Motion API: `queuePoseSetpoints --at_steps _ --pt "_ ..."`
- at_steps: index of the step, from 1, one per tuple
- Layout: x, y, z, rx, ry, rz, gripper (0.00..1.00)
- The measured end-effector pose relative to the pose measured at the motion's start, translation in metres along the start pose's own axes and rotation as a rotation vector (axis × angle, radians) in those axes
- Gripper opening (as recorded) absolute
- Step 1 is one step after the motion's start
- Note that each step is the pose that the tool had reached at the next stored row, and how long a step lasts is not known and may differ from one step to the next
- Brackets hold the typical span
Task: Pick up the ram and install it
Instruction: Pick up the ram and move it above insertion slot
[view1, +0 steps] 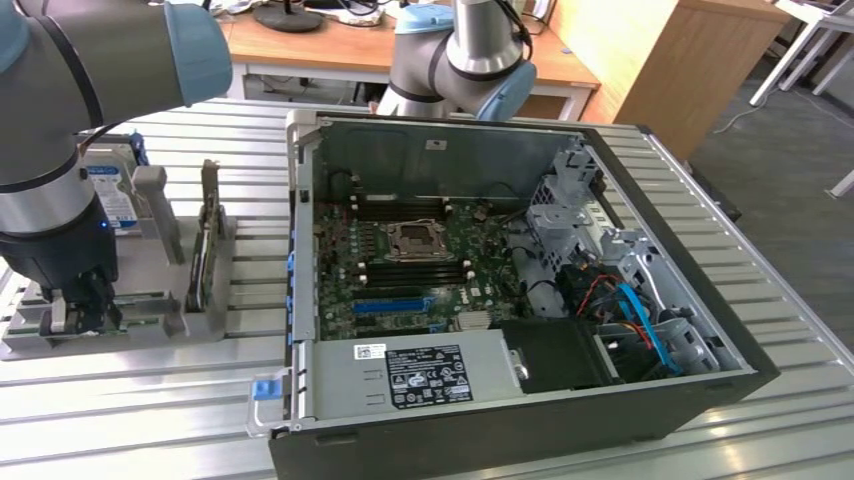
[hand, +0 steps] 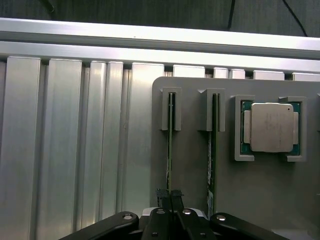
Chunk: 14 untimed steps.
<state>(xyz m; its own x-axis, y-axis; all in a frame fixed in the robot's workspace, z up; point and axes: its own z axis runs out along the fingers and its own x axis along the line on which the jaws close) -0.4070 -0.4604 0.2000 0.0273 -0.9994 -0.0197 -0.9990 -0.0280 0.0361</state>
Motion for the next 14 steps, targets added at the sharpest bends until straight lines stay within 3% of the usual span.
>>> queuePoseSetpoints --at_steps 5,14 --pt "0.0 0.0 -0.0011 0.0001 -0.0001 0.0 0.12" --pt "0.0 0.0004 -0.0116 0.0 0.0 0.0 0.12"
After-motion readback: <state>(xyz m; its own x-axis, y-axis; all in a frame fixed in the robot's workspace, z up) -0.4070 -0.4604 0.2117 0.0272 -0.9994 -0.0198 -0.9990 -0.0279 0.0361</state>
